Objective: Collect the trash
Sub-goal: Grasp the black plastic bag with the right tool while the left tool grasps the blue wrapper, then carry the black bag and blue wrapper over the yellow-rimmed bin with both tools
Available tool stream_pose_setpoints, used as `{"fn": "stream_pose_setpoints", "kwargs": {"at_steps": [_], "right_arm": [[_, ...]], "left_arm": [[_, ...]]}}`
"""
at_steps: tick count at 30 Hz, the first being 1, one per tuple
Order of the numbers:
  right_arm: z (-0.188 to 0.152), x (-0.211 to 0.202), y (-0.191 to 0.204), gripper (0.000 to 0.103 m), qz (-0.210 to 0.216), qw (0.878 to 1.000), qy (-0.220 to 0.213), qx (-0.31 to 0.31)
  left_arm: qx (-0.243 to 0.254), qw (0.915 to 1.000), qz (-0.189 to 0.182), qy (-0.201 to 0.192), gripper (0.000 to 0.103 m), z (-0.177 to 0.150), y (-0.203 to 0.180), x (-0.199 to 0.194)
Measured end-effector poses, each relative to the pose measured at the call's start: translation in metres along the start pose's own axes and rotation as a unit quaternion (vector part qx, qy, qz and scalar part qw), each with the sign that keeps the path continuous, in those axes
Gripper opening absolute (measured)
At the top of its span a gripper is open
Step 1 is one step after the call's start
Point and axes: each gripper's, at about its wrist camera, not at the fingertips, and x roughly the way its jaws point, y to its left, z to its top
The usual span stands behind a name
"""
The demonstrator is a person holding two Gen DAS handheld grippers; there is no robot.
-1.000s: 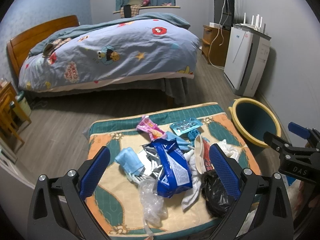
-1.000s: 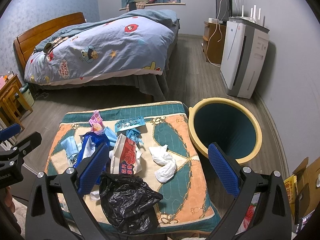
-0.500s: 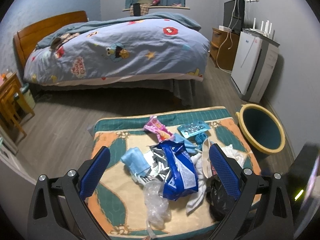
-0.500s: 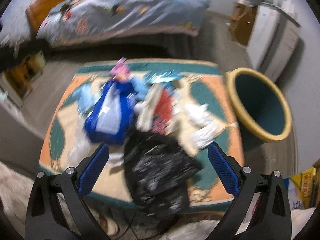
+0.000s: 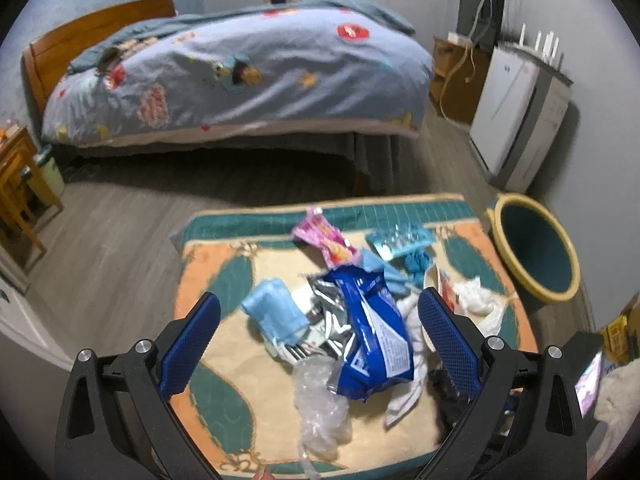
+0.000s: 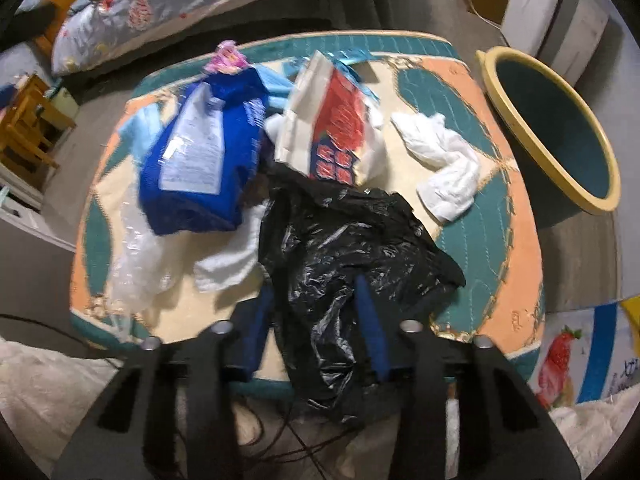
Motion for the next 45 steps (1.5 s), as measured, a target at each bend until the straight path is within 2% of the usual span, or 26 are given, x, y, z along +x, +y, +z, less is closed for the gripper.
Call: {"fn": "stream_pose_setpoints", "kwargs": {"at_steps": [3, 5, 8, 14, 19, 24, 26, 27, 28, 32, 34, 39, 42, 45], "right_arm": [[0.003, -0.011, -0.005, 0.009, 0.015, 1.0, -0.015, 0.007], [0.008, -0.02, -0.016, 0.008, 0.025, 0.999, -0.031, 0.03], [0.013, -0.03, -0.032, 0.005, 0.033, 0.996, -0.046, 0.063], [0.029, -0.05, -0.065, 0.004, 0.053, 0.987, -0.084, 0.125], [0.046, -0.066, -0.075, 0.004, 0.046, 0.985, -0.117, 0.119], [0.06, -0.071, -0.07, 0.004, 0.058, 0.985, -0.131, 0.092], [0.064, -0.07, -0.068, 0.004, 0.062, 0.986, -0.131, 0.085], [0.065, -0.07, -0.067, 0.004, 0.064, 0.986, -0.132, 0.081], [0.065, -0.07, -0.066, 0.004, 0.065, 0.986, -0.133, 0.079], [0.07, -0.073, -0.065, 0.004, 0.073, 0.985, -0.139, 0.073], [0.072, -0.08, -0.068, 0.004, 0.073, 0.984, -0.149, 0.07], [0.08, -0.102, -0.079, 0.004, 0.077, 0.978, -0.178, 0.075], [0.087, -0.117, -0.09, 0.004, 0.084, 0.974, -0.195, 0.079], [0.096, -0.136, -0.102, 0.004, 0.086, 0.97, -0.217, 0.073]], "left_arm": [[0.0, 0.9993, -0.015, 0.034, 0.098, -0.008, -0.002, 0.02], [-0.001, 0.9983, -0.019, 0.056, 0.098, -0.013, -0.004, 0.034], [0.0, 0.9983, -0.002, 0.058, 0.098, -0.015, -0.007, 0.045], [0.005, 0.9965, -0.019, 0.081, 0.094, -0.015, -0.019, 0.074], [0.014, 0.9941, -0.034, 0.102, 0.071, -0.016, -0.026, 0.099], [0.021, 0.9925, -0.038, 0.115, 0.06, -0.017, -0.029, 0.114], [0.026, 0.9912, -0.039, 0.123, 0.046, -0.018, -0.03, 0.12], [0.027, 0.9908, -0.042, 0.126, 0.036, -0.019, -0.03, 0.121], [0.029, 0.9906, -0.044, 0.126, 0.031, -0.019, -0.031, 0.121], [0.045, 0.9928, -0.028, 0.107, 0.026, -0.015, -0.033, 0.112], [0.043, 0.994, -0.032, 0.096, 0.022, -0.01, -0.033, 0.105], [0.045, 0.9977, -0.037, 0.034, 0.02, 0.006, -0.035, 0.071], [0.033, 0.9984, -0.046, 0.004, 0.02, 0.017, -0.034, 0.055], [0.044, 0.9975, -0.046, -0.03, 0.02, 0.026, -0.042, 0.036]]}}
